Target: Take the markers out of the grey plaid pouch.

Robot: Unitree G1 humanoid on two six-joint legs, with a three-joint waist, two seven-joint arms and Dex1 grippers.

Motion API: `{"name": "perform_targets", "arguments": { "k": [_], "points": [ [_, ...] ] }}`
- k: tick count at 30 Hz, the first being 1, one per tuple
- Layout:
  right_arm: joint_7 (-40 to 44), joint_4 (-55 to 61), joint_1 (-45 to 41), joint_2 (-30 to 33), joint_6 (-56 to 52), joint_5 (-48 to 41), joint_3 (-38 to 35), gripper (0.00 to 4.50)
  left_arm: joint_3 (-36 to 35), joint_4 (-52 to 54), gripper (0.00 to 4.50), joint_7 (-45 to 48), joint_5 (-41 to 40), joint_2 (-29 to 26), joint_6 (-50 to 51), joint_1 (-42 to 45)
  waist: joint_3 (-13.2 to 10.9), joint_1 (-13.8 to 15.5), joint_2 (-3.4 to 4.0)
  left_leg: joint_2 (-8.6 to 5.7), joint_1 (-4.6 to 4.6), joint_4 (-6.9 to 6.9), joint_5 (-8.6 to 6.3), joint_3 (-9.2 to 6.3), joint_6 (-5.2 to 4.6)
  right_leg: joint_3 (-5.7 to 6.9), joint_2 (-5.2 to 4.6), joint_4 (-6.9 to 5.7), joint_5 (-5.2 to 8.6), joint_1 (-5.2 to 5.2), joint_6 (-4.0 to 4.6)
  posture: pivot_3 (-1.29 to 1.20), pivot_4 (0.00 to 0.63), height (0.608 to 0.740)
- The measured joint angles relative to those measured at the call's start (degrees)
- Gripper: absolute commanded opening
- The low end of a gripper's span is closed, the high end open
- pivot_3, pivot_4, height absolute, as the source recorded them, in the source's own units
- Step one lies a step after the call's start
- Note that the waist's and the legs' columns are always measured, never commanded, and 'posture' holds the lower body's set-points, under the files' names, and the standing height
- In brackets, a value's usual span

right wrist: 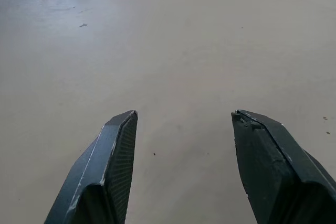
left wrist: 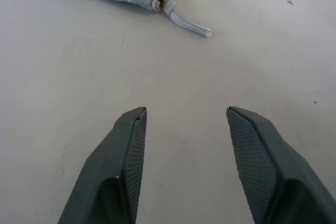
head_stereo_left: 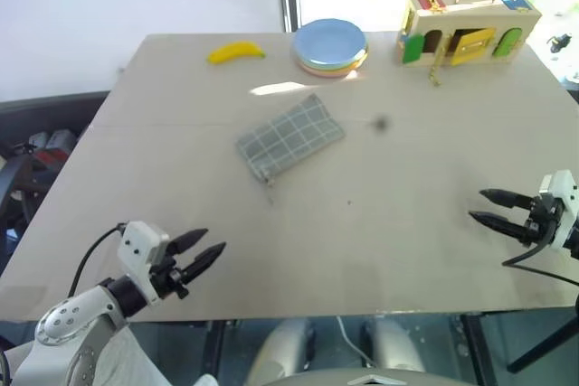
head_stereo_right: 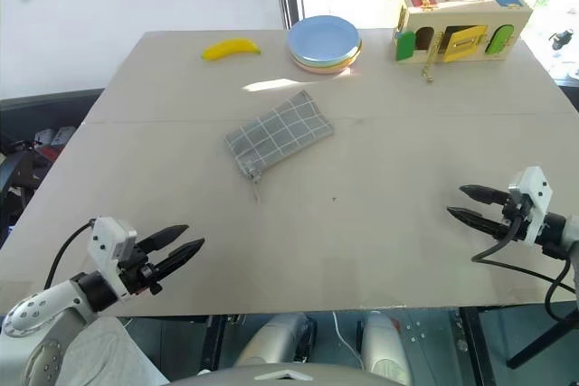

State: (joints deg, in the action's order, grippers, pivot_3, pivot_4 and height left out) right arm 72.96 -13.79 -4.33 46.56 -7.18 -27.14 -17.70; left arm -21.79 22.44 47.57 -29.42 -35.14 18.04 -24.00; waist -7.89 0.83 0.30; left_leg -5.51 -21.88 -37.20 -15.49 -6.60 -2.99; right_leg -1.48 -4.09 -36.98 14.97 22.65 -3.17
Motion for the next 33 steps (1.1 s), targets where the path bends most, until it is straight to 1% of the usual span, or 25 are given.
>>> {"name": "perform_targets", "arguments": {
  "k": [6, 28, 33],
  "points": [
    [0.2, -0.9, -1.4, -0.1, 0.9, 0.3, 1.0, 2.91, 0.0, -0.6, 2.47, 0.1, 0.4, 0.0, -1.3, 0.4, 0.0, 0.0, 0.00, 0.00, 0.01, 0.00, 0.00, 0.00, 0.01, 0.01, 0.00, 0.00, 0.00, 0.00, 0.00, 0.00, 0.150, 0.740],
    [0.2, -3.0, -1.8, -1.0, 2.7, 0.8, 1.4, 2.91, 0.1, -2.9, 2.47, 0.8, 1.2, 0.1, -2.8, 1.0, 0.0, 0.0, 0.00, 0.00, 0.00, 0.00, 0.02, 0.00, 0.03, 0.00, 0.00, 0.00, 0.00, 0.00, 0.00, 0.00, 0.150, 0.740],
    [0.5, -2.9, -1.8, -1.2, 2.5, 0.4, 1.4, 2.91, 0.1, -3.7, 2.47, -0.8, 1.3, 0.1, -2.1, 3.0, 0.0, 0.0, 0.00, 0.00, 0.01, -0.01, 0.02, -0.01, 0.02, 0.02, 0.00, -0.01, 0.00, 0.00, 0.00, 0.00, 0.150, 0.740]
  ]
}}
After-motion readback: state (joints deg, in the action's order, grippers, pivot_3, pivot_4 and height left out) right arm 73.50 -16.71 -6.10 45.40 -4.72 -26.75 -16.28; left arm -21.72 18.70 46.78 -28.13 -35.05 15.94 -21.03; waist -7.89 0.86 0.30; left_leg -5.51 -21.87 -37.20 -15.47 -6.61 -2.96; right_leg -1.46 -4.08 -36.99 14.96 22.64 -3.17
